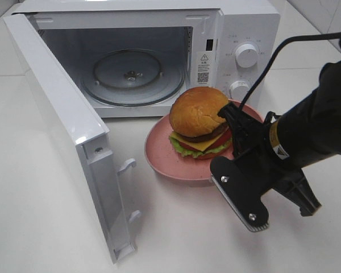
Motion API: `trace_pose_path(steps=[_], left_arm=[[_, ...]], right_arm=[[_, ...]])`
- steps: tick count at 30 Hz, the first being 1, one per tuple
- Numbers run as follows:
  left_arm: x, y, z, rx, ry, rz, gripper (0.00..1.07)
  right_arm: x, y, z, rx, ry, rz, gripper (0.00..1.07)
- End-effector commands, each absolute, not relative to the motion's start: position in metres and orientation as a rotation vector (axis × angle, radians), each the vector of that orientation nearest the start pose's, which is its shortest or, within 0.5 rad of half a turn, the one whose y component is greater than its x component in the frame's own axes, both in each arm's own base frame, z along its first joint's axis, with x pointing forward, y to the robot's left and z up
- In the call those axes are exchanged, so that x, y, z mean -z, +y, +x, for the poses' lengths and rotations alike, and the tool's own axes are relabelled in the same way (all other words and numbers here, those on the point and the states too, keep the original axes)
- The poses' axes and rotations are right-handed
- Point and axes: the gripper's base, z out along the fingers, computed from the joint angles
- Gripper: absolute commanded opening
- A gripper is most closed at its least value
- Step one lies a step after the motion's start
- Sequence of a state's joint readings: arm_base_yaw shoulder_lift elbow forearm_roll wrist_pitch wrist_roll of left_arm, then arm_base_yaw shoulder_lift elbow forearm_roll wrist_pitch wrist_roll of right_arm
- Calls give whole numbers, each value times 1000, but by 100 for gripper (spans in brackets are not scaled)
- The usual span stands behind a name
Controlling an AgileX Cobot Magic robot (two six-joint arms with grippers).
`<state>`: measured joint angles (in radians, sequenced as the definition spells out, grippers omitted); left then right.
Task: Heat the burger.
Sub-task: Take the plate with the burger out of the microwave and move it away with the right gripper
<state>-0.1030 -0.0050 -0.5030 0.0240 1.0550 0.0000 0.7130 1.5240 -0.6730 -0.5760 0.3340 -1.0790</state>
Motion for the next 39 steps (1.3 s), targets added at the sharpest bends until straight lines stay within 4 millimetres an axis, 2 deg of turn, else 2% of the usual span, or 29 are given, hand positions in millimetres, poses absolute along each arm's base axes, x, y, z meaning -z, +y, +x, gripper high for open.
trace_pose_path(steps=[1,2,5,7,12,13,14,15,16,17,18,20,23,25,26,27,31,36,39], left_arm=[[-279,3,-8,40,1995,103,0],[-279,3,-8,40,1995,103,0],[-279,3,-8,40,1995,103,0],[-279,3,-8,40,1995,103,0],[-279,3,-8,40,1995,103,0],[-279,3,-8,40,1995,103,0],[-279,3,-8,40,1995,103,0],[-279,3,-8,40,1995,103,0],[-279,3,-8,40,1995,103,0],[-279,3,-8,40,1995,103,0],[-279,3,-8,40,1995,103,0],[-279,3,-8,40,1995,103,0],[-279,3,-8,40,1995,103,0],[-279,3,-8,40,1995,103,0],[-279,3,-8,40,1995,103,0],[-279,3,-8,40,1995,103,0],[-279,3,-8,40,1995,103,0],[-279,3,-8,40,1995,103,0],[-279,3,-8,40,1995,103,0]], right_arm=[[-178,153,201,531,1110,-2395,0],[-176,148,194,515,1149,-2375,0],[-176,146,191,507,1173,-2356,0],[-174,137,182,473,1277,-2299,0],[-169,133,178,441,1393,-2251,0],[-167,132,177,413,1480,-2194,0],[-167,128,179,397,1576,-2121,0],[-167,128,179,397,1576,-2121,0],[-167,120,185,391,1679,-2037,0],[-167,120,185,391,1679,-2037,0],[-167,112,190,389,1776,-1952,0],[-167,108,192,390,1814,-1917,0],[-167,88,202,411,1945,-1795,0],[-166,84,204,417,1969,-1773,0],[-166,72,209,433,2031,-1715,0],[-166,72,209,433,2031,-1715,0],[-158,47,218,446,2179,-1588,0],[-142,31,224,447,2275,-1571,0],[-137,29,224,442,2299,-1578,0]])
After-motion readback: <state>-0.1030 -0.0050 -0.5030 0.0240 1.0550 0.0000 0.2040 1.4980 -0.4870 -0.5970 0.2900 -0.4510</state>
